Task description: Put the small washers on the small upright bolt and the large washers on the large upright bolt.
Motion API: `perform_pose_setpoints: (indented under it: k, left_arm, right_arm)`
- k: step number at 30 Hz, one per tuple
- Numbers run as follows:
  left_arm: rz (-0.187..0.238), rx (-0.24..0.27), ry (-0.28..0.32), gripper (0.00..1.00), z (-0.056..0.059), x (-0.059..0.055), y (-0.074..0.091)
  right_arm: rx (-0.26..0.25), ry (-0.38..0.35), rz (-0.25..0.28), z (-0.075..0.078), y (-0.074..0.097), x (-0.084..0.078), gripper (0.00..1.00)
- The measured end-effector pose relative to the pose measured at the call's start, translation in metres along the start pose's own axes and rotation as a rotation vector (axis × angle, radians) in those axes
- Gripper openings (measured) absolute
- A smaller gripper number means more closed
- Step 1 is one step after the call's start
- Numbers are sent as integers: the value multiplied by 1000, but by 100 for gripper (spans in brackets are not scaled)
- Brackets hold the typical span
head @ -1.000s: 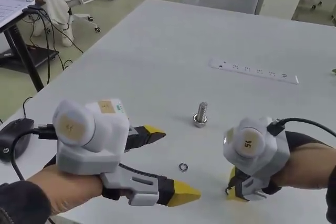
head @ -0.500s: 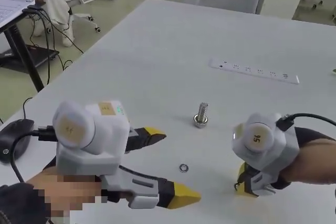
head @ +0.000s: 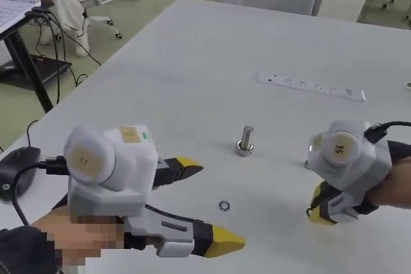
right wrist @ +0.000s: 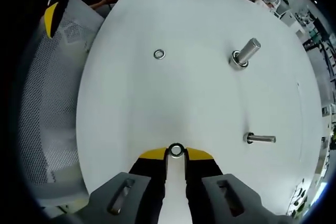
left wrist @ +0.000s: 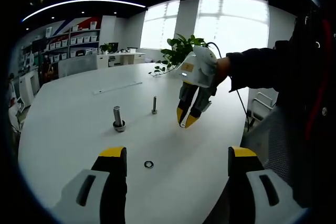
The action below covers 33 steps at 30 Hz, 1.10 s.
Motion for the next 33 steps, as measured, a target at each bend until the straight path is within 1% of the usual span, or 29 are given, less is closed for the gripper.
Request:
perform_pose_setpoints:
  k: [10,12,19,25,30,33]
  left_arm:
    - [-2,3,1,79,-1,-1,0]
    - [-2,3,1,79,-1,-2,0]
    - [-3,7,1,79,-2,-2,0]
    - [-3,8,2,79,-1,-2,0]
    - [-2,9,4,79,-1,-1,0]
    - [-2,10,6,79,-1,-1,0]
  right_arm:
    - [-53,-26,-3,28,19,-8,14]
    - [-58,-28,-4,29,23,-9,14]
    - [-83,-35,10,39,39,-4,14]
    - [-118,-18,19,53,55,6,14]
    - [-144,1,16,66,64,13,14]
    - [-151,7,19,72,68,18,14]
Point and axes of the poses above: the centre of the closed fingertips' face, and the gripper's own axes: y roughly backward along the fingers, z roughly to its right, x roughly out of its top, the point moved 2 cm from there along y, roughly backward along the fingers, and after that the axes turned 8 degrees about -y, right-handed, at the moved point
